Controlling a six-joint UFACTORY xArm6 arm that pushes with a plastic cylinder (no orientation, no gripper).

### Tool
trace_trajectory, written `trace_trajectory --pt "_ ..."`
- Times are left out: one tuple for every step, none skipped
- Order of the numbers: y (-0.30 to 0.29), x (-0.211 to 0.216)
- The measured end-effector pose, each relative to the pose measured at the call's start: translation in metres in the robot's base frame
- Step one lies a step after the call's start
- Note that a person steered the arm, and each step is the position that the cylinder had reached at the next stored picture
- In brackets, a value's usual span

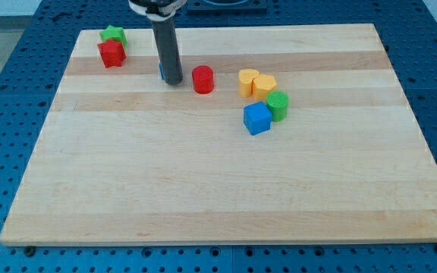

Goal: Move blue triangle towards top left

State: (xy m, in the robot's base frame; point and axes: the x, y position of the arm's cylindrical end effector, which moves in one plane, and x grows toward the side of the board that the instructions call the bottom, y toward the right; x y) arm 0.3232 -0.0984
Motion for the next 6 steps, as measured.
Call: trace_trajectory --pt "0.003 -0.033" --pt "0.003 -0.057" --pt "0.003 -0.07" --pt "0.0 -0.071" --pt "-0.003 -0.056" --pt "-0.016 -0.055"
